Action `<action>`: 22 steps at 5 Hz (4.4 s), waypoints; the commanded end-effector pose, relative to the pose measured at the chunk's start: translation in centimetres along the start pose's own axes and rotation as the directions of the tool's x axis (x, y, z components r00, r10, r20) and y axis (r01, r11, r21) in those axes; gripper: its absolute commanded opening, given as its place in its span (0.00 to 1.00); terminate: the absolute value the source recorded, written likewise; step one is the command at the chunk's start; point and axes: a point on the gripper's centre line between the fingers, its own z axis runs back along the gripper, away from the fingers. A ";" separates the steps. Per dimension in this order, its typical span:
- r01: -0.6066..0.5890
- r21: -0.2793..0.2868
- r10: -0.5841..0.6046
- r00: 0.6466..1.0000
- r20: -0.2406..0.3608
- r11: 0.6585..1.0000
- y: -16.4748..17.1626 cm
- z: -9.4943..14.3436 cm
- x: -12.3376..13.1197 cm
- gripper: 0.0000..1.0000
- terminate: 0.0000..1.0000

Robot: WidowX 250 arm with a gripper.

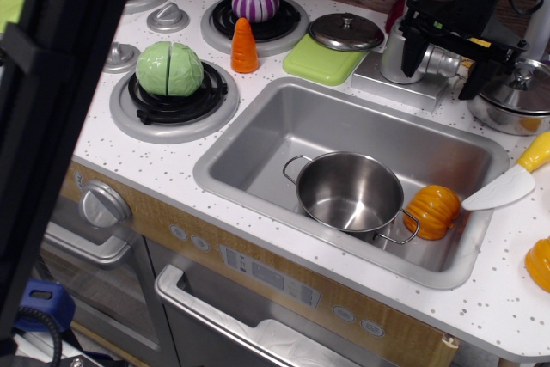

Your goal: Turn lever vertical to front

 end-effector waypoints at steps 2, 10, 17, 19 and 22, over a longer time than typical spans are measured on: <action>0.006 0.031 -0.007 0.998 0.058 1.000 0.1 1.4 1.1 1.00 0.00; -0.004 0.101 -0.040 0.900 0.433 0.995 2.1 5.3 8.0 1.00 0.00; -0.108 -0.121 0.129 0.975 0.179 0.987 -0.3 4.6 1.7 0.00 0.00; -0.100 -0.140 0.122 0.979 0.162 0.985 -0.6 3.4 1.3 0.00 0.00; -0.092 -0.167 0.116 0.983 0.140 0.982 1.3 1.3 1.0 0.00 0.00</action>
